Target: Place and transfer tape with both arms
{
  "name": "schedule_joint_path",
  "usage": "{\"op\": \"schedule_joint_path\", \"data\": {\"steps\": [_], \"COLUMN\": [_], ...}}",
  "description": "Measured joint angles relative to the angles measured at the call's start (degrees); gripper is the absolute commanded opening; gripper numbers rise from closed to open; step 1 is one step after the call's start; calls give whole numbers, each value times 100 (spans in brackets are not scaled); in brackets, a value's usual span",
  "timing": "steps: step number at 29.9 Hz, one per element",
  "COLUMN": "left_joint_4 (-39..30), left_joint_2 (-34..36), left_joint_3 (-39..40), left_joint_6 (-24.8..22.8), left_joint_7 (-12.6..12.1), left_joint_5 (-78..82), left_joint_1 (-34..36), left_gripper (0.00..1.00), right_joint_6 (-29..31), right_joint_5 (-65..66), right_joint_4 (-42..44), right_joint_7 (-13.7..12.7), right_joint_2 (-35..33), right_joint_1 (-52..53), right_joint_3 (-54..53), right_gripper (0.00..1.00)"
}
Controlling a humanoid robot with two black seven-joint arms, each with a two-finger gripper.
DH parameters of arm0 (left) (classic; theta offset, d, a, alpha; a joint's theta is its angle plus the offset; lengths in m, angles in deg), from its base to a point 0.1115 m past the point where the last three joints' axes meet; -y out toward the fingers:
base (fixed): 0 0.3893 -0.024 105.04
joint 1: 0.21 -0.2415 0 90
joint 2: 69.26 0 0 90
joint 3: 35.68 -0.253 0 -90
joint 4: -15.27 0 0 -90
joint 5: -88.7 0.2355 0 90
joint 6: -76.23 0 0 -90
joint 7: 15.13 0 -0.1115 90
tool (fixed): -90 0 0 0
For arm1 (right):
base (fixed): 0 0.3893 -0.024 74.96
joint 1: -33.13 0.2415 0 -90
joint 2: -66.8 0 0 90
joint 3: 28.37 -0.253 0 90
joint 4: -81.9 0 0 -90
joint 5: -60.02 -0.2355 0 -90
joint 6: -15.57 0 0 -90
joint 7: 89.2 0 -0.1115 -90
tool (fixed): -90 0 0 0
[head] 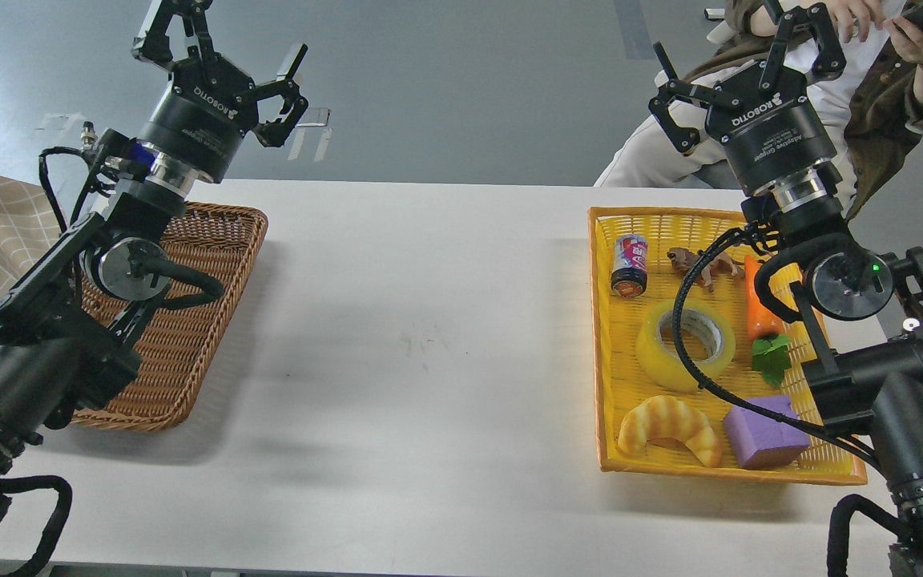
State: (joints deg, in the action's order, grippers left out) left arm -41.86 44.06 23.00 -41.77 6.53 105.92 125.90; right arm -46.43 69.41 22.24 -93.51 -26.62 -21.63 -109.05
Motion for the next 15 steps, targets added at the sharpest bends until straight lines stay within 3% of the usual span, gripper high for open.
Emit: {"op": "schedule_joint_path", "data": {"steps": [15], "left_joint_4": [0], "left_joint_2": [7], "left_joint_3": [14], "left_joint_6": [0], "left_joint_7": [30], "left_joint_5": [-8], "left_joint_1": [-17], "left_gripper": [98], "right_joint_6": [0], "right_joint_5": [59], "right_joint_4": [-57], "right_joint_7": [25], "right_joint_2": [-1], "right_joint_1": [-57], "right_joint_3": [-1], "right_gripper": [100]}}
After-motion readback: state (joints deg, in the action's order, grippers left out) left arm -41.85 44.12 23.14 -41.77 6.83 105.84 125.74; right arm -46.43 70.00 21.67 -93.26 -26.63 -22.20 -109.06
